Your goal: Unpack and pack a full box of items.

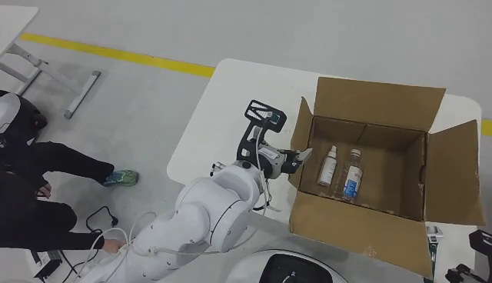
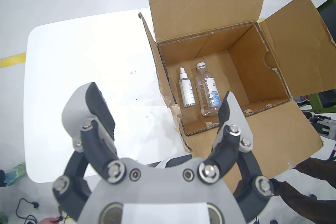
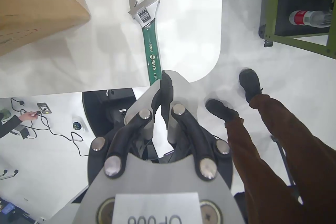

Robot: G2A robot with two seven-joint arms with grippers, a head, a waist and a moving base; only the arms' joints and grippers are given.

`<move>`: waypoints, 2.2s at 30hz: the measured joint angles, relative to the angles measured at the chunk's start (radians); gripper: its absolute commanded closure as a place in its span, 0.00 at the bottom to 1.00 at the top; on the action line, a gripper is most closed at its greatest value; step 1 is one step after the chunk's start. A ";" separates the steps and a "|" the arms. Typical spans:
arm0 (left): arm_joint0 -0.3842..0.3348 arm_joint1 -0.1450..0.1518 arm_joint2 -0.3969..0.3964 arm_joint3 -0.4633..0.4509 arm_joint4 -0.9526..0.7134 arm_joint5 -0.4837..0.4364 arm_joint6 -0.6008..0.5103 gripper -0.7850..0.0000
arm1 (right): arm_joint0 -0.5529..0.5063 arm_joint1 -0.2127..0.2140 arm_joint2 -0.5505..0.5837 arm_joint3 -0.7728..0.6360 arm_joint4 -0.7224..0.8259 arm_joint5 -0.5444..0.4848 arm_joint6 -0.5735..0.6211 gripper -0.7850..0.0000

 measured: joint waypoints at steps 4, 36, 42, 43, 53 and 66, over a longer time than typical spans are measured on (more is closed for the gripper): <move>0.000 0.000 0.000 0.000 0.000 0.000 0.000 0.00 | 0.000 0.000 0.000 0.000 0.000 -0.001 -0.001 1.00; 0.000 0.000 0.000 0.000 0.000 0.000 0.000 0.00 | 0.110 0.007 -0.122 0.197 -0.057 0.007 -0.026 0.61; 0.000 0.000 0.000 0.000 0.000 0.000 0.000 0.00 | 0.119 0.008 -0.130 0.223 -0.066 0.004 -0.026 0.62; 0.000 0.000 0.000 0.000 0.000 0.000 0.000 0.00 | 0.120 0.008 -0.131 0.225 -0.067 0.004 -0.026 0.62; 0.000 0.000 0.000 0.000 0.000 0.000 0.000 0.00 | 0.133 0.010 -0.137 0.253 -0.070 0.009 -0.033 0.64; 0.000 0.000 0.000 0.000 0.000 0.000 0.000 0.00 | 0.141 0.012 -0.145 0.270 -0.069 0.005 -0.035 0.76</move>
